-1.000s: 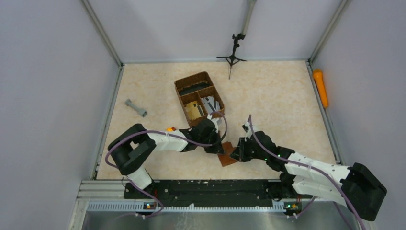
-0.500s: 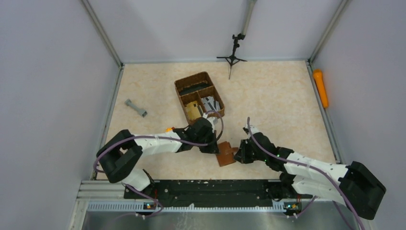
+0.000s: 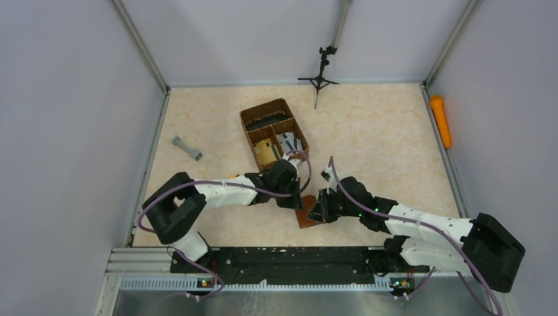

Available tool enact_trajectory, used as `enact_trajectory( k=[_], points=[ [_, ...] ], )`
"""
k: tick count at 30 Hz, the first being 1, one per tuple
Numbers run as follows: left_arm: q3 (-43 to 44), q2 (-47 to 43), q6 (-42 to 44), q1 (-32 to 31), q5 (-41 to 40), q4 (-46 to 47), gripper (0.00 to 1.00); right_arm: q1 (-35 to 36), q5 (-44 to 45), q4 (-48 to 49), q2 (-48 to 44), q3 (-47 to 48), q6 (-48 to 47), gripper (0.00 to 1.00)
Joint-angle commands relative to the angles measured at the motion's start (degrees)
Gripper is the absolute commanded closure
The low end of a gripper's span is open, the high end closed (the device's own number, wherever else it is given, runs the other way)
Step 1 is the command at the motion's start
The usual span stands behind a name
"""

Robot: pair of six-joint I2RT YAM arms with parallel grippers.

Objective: Take the credit cards out of the card holder
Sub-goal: Close the card holder at the center of the board.

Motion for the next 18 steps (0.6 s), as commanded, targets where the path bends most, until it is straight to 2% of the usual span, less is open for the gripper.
enact_trajectory(
  k=[1, 5, 9, 13, 18],
  points=[
    [1.35, 1.94, 1.02, -0.07, -1.45, 0.58, 1.0, 0.98, -0.22, 8.88, 4.77, -0.17, 1.24, 1.0],
    [-0.67, 1.55, 0.56, -0.07, -1.86, 1.47, 1.0, 0.95, 1.83, 15.34, 11.88, -3.69, 2.39, 1.0],
    [-3.55, 2.28, -0.36, -0.07, -1.27, 4.9, 1.0, 0.93, 4.12, 16.74, 16.26, -4.34, 2.56, 1.0],
    [-5.05, 2.45, -0.51, -0.11, 0.02, 7.94, 1.0, 0.99, 5.62, 13.75, 14.48, -3.81, 1.75, 1.0],
    [-4.5, -3.68, 0.5, -0.07, -2.49, 6.06, 1.0, 0.94, 4.51, 8.45, 7.45, -1.14, 0.71, 1.0]
  ],
)
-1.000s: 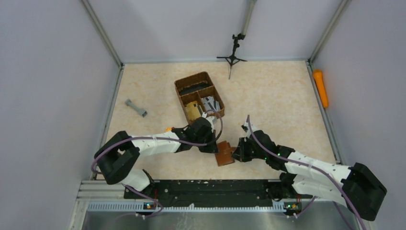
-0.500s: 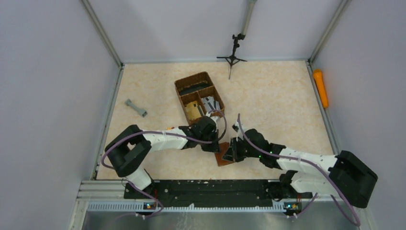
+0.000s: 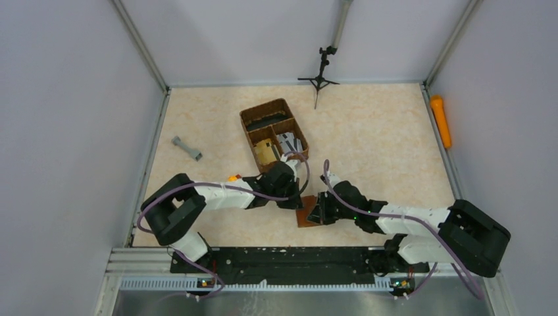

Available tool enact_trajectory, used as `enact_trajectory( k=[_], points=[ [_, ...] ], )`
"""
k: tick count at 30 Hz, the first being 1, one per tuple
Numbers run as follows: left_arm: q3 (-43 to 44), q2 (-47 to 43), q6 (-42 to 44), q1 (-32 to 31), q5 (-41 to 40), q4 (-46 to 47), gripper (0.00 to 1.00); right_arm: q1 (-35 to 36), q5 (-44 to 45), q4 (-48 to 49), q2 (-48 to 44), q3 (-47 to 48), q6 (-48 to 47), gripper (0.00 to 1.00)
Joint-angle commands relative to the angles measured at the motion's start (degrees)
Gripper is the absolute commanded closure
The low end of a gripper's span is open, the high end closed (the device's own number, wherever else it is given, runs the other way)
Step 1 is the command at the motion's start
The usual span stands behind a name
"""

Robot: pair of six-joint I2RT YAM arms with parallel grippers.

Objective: Take the credit cards out of the card holder
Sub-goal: Close the card holder at the center of the board.

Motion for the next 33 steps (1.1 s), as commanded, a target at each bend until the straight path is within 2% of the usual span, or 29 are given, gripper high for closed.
enact_trajectory(
  k=[1, 8, 16, 21, 25, 28, 31, 32, 33],
  points=[
    [-0.75, -6.01, 1.4, -0.18, -3.38, -3.47, 1.0, 0.34, 1.51, -4.95, -6.03, 3.07, -2.01, 1.0],
    [0.48, -8.93, 2.6, -0.18, -5.02, -6.08, 1.0, 0.36, -2.37, 0.76, -8.04, 2.61, 0.46, 1.0],
    [0.24, -3.57, 2.6, -0.18, -3.69, -2.72, 1.0, 0.31, -5.05, 8.28, 4.2, 2.27, 1.39, 1.0],
    [-0.15, -1.8, 2.17, -0.18, -4.76, -3.17, 1.0, 0.31, -1.64, 6.12, 7.63, 1.9, 0.51, 1.0],
    [0.52, -5.78, 3.15, -0.18, -7.59, -6.4, 1.0, 0.35, -0.54, 1.49, 3.31, 4.67, -0.8, 1.0],
    [2.94, -10.03, 4.84, -0.22, -10.48, -12.21, 1.0, 0.31, 2.22, -6.52, -2.32, 9.22, -3.23, 1.0],
    [5.36, -15.05, 6.13, 0.14, -21.25, -19.69, 0.9, 0.22, 11.4, -16.16, -10.52, 12.77, -6.03, 1.0],
    [5.81, -16.83, 6.61, 0.52, -24.03, -21.68, 0.82, 0.22, 15.54, -18.83, -13.16, 13.26, -6.75, 1.0],
    [5.96, -18.74, 7.09, 1.23, -25.99, -23.02, 0.67, -0.03, 19.53, -21.32, -15.93, 13.78, -7.63, 1.0]
  ],
)
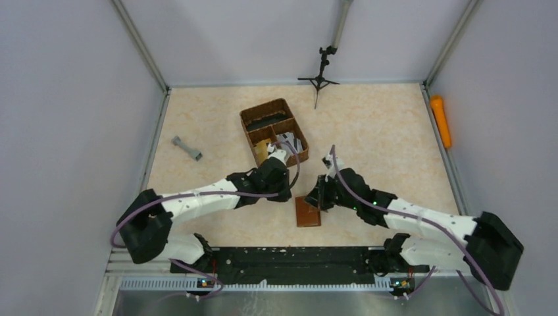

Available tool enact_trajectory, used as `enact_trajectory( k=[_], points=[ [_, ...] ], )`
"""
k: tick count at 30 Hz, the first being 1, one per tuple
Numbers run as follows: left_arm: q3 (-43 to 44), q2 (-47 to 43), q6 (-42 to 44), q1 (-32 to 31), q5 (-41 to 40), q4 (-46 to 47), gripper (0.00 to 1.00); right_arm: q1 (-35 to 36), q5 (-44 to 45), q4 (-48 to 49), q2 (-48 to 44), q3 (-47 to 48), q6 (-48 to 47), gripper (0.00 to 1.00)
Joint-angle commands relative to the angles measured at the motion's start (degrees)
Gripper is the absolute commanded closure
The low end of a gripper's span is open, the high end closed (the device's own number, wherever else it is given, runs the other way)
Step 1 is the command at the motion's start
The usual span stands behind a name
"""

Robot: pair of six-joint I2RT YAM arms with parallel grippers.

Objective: Take the credit cards out of the card holder
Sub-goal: Close the card holder at the center of the board, then reset both arms

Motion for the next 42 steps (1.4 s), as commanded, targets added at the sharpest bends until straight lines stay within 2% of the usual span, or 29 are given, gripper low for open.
enact_trajectory(
  k=[1, 4, 5, 9, 11, 13, 15, 17, 18, 19, 22, 24, 26, 29, 32, 35, 37, 42],
  points=[
    [3.94, -9.88, 3.13, 2.29, -13.81, -9.41, 0.57, -0.42, 18.25, -12.82, -11.91, 5.27, -5.7, 1.0],
    [2.1, -17.2, 4.39, 6.07, -16.86, -10.71, 0.27, -3.3, 27.93, -17.35, -18.82, 6.26, -9.3, 1.0],
    [0.96, -19.65, 4.57, 7.37, -18.7, -10.41, 0.04, -4.24, 30.53, -18.35, -20.58, 6.56, -11.16, 1.0],
    [-1.03, -26.34, 7.9, 14.9, -22.2, -9.11, 0.01, -8.98, 44.47, -20.27, -25.36, 7.81, -17.09, 0.97],
    [-1.9, -28.63, 10.35, 17.07, -28.93, -7.42, 0.01, -9.16, 50.6, -19.6, -27.24, 7.58, -17.44, 0.84],
    [-5.31, -31.19, 15.73, 17.78, -33.56, -0.99, 0.01, -9.29, 52.73, -14.39, -28.93, 5.77, -22.1, 0.63],
    [-9.49, -32.93, 20.23, 18.23, -37.17, 6.82, 0.01, -9.26, 54.1, -4.52, -29.56, 2.28, -28.13, 0.44],
    [-13.97, -33.19, 26.14, 19.05, -39.42, 16.11, 0.01, -9.27, 53.09, 6.2, -29.48, -2.16, -36.81, 0.17],
    [-15.86, -32.89, 27.77, 20.29, -40.06, 19.48, 0.01, -9.27, 51.72, 11.67, -29.07, -4.68, -42.97, 0.08],
    [-16.75, -32.44, 28.47, 22.26, -39.06, 21.19, 0.01, -9.27, 51.03, 16.12, -28.52, -7.06, -47.03, 0.07],
    [-18.14, -29.33, 28.58, 29.85, -32.82, 24.78, 0.01, -10.75, 54.18, 29.5, -26.28, -11.88, -50.22, 0.06],
    [-21.07, -26.4, 30.0, 32.98, -31.44, 30.94, 0.01, -13.93, 50.69, 35.94, -24.71, -14.31, -51.93, 0.06],
    [-23.28, -23.09, 31.44, 35.77, -30.04, 37.86, 0.01, -18.56, 47.16, 36.91, -22.78, -14.62, -51.5, 0.07],
    [-23.22, -19.23, 31.17, 38.86, -29.76, 39.79, 0.02, -28.17, 41.63, 34.59, -18.58, -14.09, -46.22, 0.06],
    [-27.42, -17.23, 33.59, 41.03, -28.17, 50.27, 0.02, -35.05, 33.58, 36.32, -14.19, -15.17, -43.25, 0.06],
    [-32.49, -13.54, 38.31, 43.37, -24.54, 64.33, 0.01, -36.3, 35.41, 45.2, -8.09, -17.04, -43.51, 0.05],
    [-30.05, -11.95, 36.75, 46.01, -23.6, 61.15, 0.02, -36.34, 36.95, 52.66, -3.78, -19.21, -43.74, 0.05],
    [-30.37, -9.57, 34.48, 50.15, -17.3, 66.71, 0.06, -36.38, 40.21, 73.98, 7.68, -24.17, -46.66, 0.06]
  ],
)
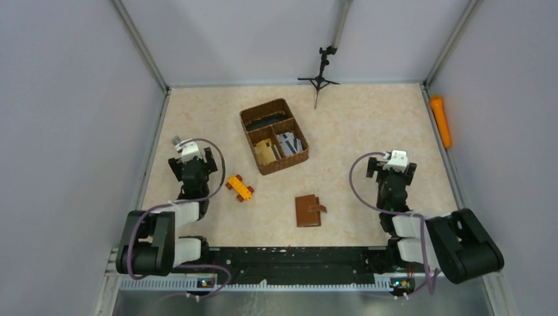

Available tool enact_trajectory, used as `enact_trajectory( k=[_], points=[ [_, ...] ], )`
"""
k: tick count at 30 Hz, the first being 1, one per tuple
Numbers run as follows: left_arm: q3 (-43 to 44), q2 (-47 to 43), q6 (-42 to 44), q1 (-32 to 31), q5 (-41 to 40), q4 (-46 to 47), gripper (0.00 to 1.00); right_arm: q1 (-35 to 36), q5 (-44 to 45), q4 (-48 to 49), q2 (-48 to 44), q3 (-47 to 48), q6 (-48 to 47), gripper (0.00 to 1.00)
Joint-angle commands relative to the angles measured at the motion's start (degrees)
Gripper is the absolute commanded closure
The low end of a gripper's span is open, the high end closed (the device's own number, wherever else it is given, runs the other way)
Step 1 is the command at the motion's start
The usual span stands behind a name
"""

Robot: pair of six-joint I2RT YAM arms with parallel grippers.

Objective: Take the credit cards out of the card holder
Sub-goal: Reset both arms

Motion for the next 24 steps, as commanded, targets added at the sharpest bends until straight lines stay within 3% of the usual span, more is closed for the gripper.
enact_trajectory(
  k=[1, 7, 11, 13, 15, 17, 19, 24],
  points=[
    [-0.75, 1.06, -0.66, 2.53, 5.9, 15.87, 0.03, -0.56, 3.7, 25.57, 9.23, -2.08, -2.17, 0.06],
    [-1.34, 13.65, 2.64, 3.62, 14.43, 30.45, 0.08, -1.94, 2.41, 22.45, 16.14, 2.35, -0.98, 0.03],
    [4.39, 11.47, 2.89, 3.56, 17.87, 14.76, 0.04, -7.85, -8.82, 15.65, 15.31, 3.78, 3.43, 0.09],
    [4.27, 12.0, 2.92, 4.98, 16.95, 16.21, 0.02, -9.77, -9.73, 23.8, 19.89, 2.72, 4.93, 0.12],
    [3.66, 12.14, 3.0, 5.03, 16.59, 17.5, 0.01, -10.05, -11.04, 12.89, 17.06, 5.63, 6.7, 0.2],
    [3.66, 12.01, 2.6, 5.02, 15.67, 17.4, 0.01, -10.11, -11.31, 17.3, 18.76, 4.8, 5.44, 0.24],
    [4.48, 12.29, 2.3, 5.1, 15.78, 16.38, 0.01, -10.1, -11.41, 14.62, 18.04, 5.55, 6.07, 0.03],
    [4.3, 12.23, 2.3, 5.11, 15.72, 16.58, 0.01, -10.09, -11.25, 16.35, 18.55, 5.21, 5.69, 0.01]
  ],
)
